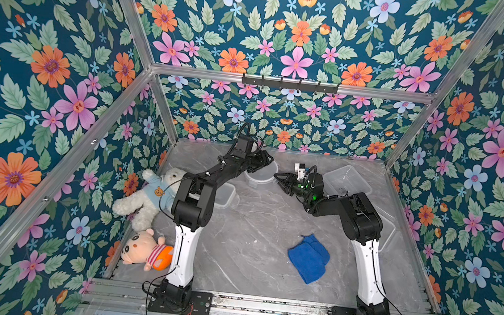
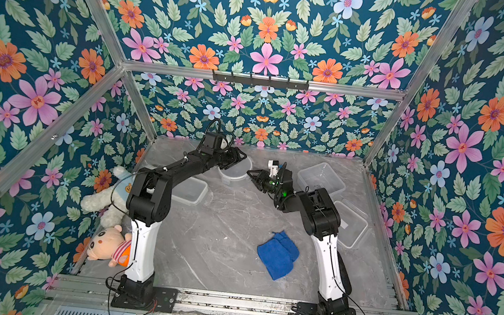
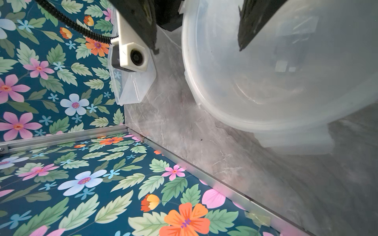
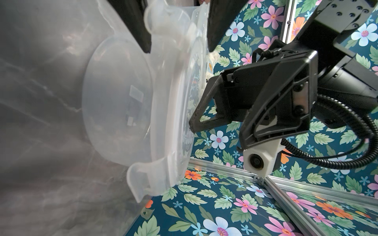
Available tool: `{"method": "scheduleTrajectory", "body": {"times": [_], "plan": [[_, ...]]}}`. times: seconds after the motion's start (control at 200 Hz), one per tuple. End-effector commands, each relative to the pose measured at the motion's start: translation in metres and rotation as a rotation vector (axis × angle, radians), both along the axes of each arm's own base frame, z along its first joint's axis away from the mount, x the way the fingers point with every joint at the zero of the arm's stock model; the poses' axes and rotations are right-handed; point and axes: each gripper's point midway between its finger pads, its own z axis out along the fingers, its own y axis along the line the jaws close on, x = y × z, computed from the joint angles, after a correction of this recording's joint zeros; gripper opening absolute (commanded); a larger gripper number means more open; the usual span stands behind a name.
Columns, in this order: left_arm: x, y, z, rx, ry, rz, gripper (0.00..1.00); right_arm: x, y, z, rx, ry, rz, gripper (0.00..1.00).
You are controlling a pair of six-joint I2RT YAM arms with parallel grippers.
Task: Wipe the insides of the lunch boxes
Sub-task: Open the lid of the lunch box.
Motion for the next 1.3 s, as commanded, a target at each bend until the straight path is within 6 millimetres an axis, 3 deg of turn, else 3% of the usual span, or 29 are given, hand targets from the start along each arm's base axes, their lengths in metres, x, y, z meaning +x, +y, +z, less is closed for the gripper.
{"method": "scheduleTrajectory", "body": {"times": [0.0,0.18,0.28,0.59,0.725,0.995,1.125,1.295], "plan": [[-0.028,0.015,-0.056,0.084,0.206,0.031,0.65,-0.006,0.001,0.014,0.039,-0.034,0.011,0.39],[-0.032,0.016,-0.061,0.084,0.218,0.030,0.65,-0.007,-0.001,0.007,0.034,-0.008,0.004,0.18],[-0.035,0.016,-0.060,0.082,0.218,0.028,0.65,-0.006,-0.001,0.006,0.036,0.002,0.001,0.00],[-0.031,0.015,-0.050,0.066,0.198,0.024,0.65,-0.009,-0.001,0.025,0.050,-0.032,0.007,0.00],[-0.023,0.015,-0.014,0.036,0.144,0.028,0.69,-0.012,0.002,0.044,0.028,-0.057,0.036,0.00],[-0.020,0.034,0.106,-0.052,-0.064,0.078,0.77,-0.023,0.008,0.109,-0.037,-0.150,0.120,0.00],[-0.031,0.046,0.140,-0.064,-0.119,0.094,0.77,-0.034,0.018,0.138,-0.071,-0.192,0.175,0.00],[-0.050,0.068,0.163,-0.073,-0.163,0.137,0.77,-0.058,0.035,0.168,-0.115,-0.220,0.257,0.00]]}}
